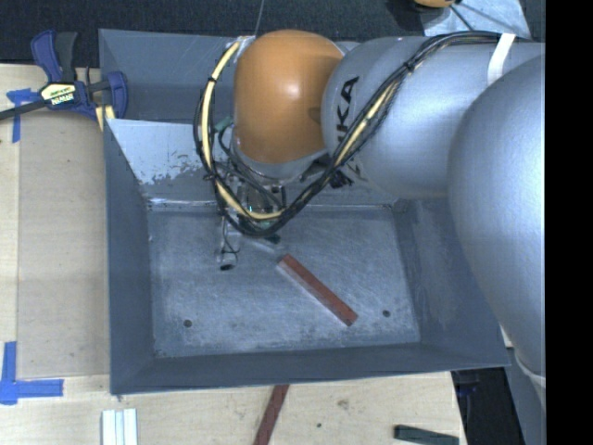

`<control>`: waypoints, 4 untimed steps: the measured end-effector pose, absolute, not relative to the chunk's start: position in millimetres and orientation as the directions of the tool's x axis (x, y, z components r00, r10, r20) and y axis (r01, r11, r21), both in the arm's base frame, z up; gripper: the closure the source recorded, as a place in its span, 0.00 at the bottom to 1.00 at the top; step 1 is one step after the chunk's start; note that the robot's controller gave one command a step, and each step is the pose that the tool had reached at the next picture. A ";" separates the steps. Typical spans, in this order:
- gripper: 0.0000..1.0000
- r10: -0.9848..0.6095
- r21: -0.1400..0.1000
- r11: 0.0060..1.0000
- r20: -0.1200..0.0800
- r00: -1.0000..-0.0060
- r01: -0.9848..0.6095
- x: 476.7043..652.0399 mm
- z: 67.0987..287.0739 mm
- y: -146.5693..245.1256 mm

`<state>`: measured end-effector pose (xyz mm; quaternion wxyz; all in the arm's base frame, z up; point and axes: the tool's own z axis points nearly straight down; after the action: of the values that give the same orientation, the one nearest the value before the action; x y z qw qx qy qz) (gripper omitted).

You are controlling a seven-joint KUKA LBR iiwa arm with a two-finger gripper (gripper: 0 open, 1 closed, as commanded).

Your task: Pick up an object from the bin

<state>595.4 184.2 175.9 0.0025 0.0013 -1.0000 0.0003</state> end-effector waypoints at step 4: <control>0.00 0.037 0.001 0.999 -0.007 -0.999 0.037 624.6 106.7 105.5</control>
Offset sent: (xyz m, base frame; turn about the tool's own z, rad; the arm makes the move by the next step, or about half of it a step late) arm 0.0298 -0.0755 -0.1059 -0.0060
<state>624.6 105.5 106.7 -0.0034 -0.0186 -0.9998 -0.0006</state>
